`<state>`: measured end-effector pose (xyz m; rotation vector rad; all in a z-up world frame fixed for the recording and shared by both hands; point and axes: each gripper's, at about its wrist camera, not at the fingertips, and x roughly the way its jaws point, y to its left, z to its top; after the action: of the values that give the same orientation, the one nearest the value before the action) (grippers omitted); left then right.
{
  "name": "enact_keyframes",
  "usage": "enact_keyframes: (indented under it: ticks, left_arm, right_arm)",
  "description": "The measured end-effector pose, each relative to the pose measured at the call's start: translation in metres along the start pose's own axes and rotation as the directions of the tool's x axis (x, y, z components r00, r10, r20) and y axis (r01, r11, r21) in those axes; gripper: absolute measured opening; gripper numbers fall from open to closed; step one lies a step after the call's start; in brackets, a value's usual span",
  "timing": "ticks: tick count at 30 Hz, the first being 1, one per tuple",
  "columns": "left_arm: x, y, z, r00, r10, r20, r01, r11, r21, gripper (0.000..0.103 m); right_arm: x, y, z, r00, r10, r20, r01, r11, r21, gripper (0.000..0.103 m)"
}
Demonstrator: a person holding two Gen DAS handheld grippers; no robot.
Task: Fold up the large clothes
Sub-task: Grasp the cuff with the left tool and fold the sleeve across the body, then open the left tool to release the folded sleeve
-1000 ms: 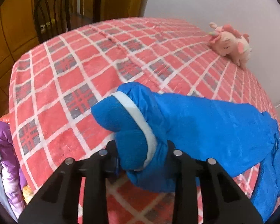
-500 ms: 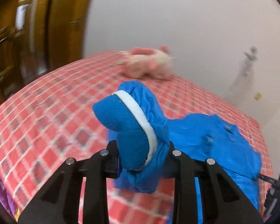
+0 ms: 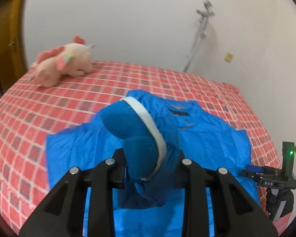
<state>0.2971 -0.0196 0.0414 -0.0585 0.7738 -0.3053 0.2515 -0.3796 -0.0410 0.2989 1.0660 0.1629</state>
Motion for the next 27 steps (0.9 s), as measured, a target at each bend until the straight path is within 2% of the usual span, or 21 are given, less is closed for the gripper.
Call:
enact_keyframes:
  ticks: [4, 10, 12, 13, 14, 15, 17, 18, 20, 23, 24, 27]
  left_arm:
    - [0.035, -0.021, -0.003, 0.999, 0.009, -0.048, -0.007, 0.999, 0.033, 0.027]
    - [0.078, -0.024, -0.017, 0.988, 0.001, -0.152, 0.004, 0.999, 0.033, 0.030]
    - [0.086, -0.022, -0.021, 0.983, -0.024, -0.180, 0.030, 0.999, 0.034, 0.035]
    - [0.085, -0.022, -0.024, 0.981, -0.038, -0.189, 0.046, 0.998, 0.039, 0.043]
    - [0.081, -0.022, -0.026, 0.979, -0.070, -0.193, 0.080, 0.996, 0.043, 0.059]
    - [0.076, -0.022, -0.026, 0.977, -0.102, -0.187, 0.111, 0.993, 0.038, 0.066]
    - [0.058, -0.015, -0.026, 0.974, -0.173, -0.147, 0.178, 0.984, 0.020, 0.069]
    - [0.052, -0.011, -0.025, 0.975, -0.180, -0.132, 0.184, 0.983, 0.015, 0.069]
    - [0.043, 0.000, -0.023, 0.980, -0.169, -0.104, 0.169, 0.986, -0.002, 0.069]
    - [0.049, 0.016, -0.024, 0.990, -0.092, -0.106, 0.091, 0.996, -0.013, 0.068]
    - [0.059, 0.020, -0.028, 0.989, -0.054, -0.136, 0.053, 0.999, -0.011, 0.067]
    - [0.094, 0.026, -0.038, 0.975, -0.014, -0.222, 0.016, 1.000, 0.004, 0.066]
  right_arm:
    - [0.002, -0.003, 0.000, 1.000, -0.001, -0.004, 0.001, 1.000, 0.003, 0.064]
    - [0.005, -0.004, 0.001, 1.000, -0.006, -0.006, 0.006, 1.000, 0.004, 0.064]
    - [0.006, -0.005, 0.001, 1.000, -0.008, -0.008, 0.008, 1.000, 0.001, 0.064]
    - [0.007, -0.005, 0.000, 1.000, -0.008, -0.009, 0.008, 1.000, 0.002, 0.064]
    - [0.007, -0.006, 0.000, 1.000, -0.007, -0.010, 0.007, 1.000, 0.002, 0.064]
    - [0.007, -0.006, 0.000, 1.000, -0.006, -0.010, 0.006, 1.000, 0.003, 0.064]
    - [0.007, -0.006, 0.000, 1.000, -0.007, -0.010, 0.007, 1.000, 0.002, 0.064]
    - [0.008, -0.006, 0.000, 1.000, -0.009, -0.011, 0.009, 1.000, 0.002, 0.064]
    - [0.010, -0.006, 0.000, 1.000, -0.014, -0.012, 0.014, 1.000, 0.000, 0.064]
    - [0.012, -0.005, -0.001, 1.000, -0.024, -0.012, 0.024, 1.000, -0.004, 0.064]
    - [0.012, -0.005, -0.001, 1.000, -0.027, -0.012, 0.027, 1.000, -0.006, 0.064]
    - [0.014, -0.004, -0.001, 0.999, -0.033, -0.015, 0.032, 0.999, -0.008, 0.064]
